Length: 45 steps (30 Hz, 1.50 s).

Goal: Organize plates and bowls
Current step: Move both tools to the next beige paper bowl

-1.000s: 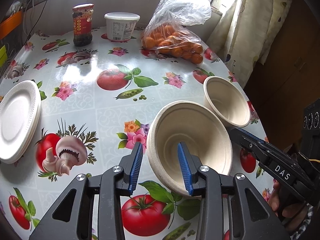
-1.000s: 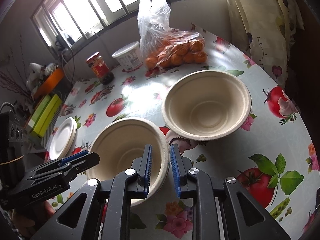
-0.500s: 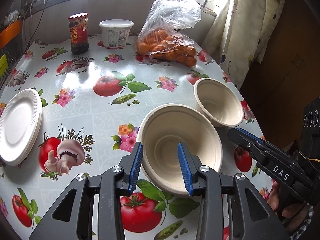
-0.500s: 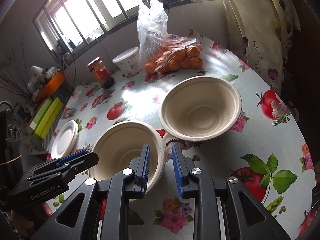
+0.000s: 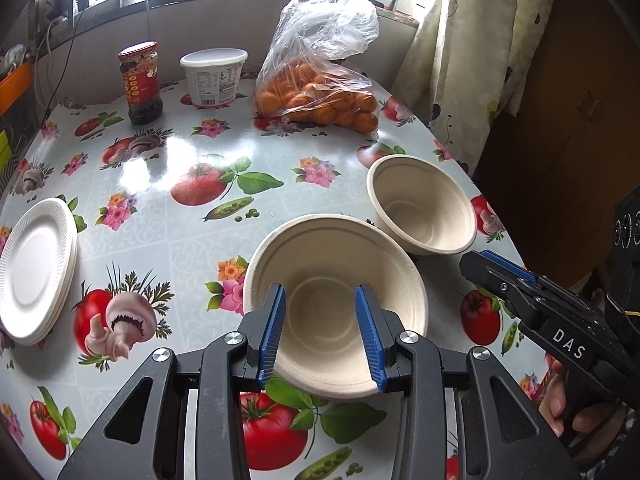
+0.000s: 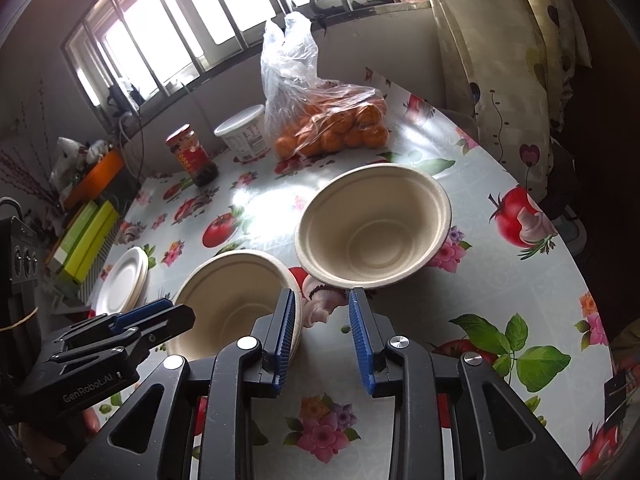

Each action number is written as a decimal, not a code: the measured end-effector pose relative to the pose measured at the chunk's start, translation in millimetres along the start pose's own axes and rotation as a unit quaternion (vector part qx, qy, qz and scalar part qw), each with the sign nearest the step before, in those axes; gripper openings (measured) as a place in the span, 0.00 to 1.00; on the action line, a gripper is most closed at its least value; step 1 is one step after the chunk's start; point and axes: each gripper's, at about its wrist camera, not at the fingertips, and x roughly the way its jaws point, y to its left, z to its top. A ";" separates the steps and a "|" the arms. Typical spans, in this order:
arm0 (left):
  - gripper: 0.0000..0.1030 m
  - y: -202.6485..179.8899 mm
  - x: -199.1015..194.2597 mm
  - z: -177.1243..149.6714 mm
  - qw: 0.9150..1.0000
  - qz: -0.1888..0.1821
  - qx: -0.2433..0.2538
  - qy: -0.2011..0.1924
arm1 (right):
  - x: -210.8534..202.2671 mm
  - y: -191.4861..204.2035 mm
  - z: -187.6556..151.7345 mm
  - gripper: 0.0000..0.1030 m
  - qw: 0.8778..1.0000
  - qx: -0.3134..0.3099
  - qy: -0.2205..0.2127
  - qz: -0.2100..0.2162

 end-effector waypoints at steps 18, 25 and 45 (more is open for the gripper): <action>0.37 -28.2 20.1 31.7 0.999 -0.021 0.035 0.017 | -24.6 -46.7 25.5 0.28 0.998 0.007 -0.028 -0.059; 0.37 -29.6 30.4 53.9 0.999 -0.029 0.026 0.017 | -22.1 -67.9 41.9 0.28 0.997 0.013 -0.027 -0.078; 0.36 -23.3 78.7 94.4 0.998 -0.031 0.000 0.053 | 17.6 -90.9 60.6 0.28 0.998 0.005 0.018 -0.063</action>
